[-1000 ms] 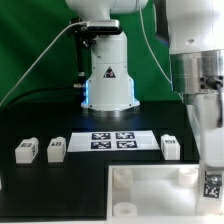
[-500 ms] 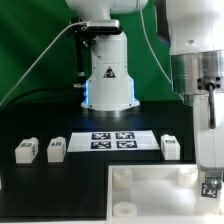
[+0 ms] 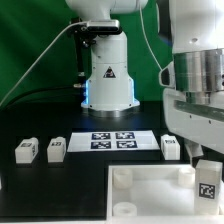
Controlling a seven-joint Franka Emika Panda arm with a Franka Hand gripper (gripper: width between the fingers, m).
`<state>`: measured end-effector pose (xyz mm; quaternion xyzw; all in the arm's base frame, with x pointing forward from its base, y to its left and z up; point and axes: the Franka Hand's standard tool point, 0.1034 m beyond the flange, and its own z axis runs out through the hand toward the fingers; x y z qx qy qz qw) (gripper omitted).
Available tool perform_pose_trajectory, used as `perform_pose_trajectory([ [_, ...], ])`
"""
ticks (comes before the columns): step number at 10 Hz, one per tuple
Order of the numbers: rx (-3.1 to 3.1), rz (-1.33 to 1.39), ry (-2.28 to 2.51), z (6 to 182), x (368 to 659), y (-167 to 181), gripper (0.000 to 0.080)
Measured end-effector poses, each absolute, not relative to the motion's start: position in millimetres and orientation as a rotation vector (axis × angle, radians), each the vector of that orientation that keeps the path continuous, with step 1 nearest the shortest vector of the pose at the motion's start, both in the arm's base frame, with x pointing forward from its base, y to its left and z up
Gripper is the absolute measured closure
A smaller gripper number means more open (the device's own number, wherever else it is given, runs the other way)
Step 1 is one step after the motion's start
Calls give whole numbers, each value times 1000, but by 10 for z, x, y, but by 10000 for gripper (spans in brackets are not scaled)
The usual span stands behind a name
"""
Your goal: Assemble one leg
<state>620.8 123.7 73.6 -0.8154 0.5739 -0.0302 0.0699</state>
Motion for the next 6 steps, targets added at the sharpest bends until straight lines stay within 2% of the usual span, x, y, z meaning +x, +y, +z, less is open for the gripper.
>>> perform_pose_trajectory([
  [3, -2734, -122, 1280, 733, 6218, 1208, 151],
  [6, -3005, -83, 525, 698, 6293, 1029, 151],
])
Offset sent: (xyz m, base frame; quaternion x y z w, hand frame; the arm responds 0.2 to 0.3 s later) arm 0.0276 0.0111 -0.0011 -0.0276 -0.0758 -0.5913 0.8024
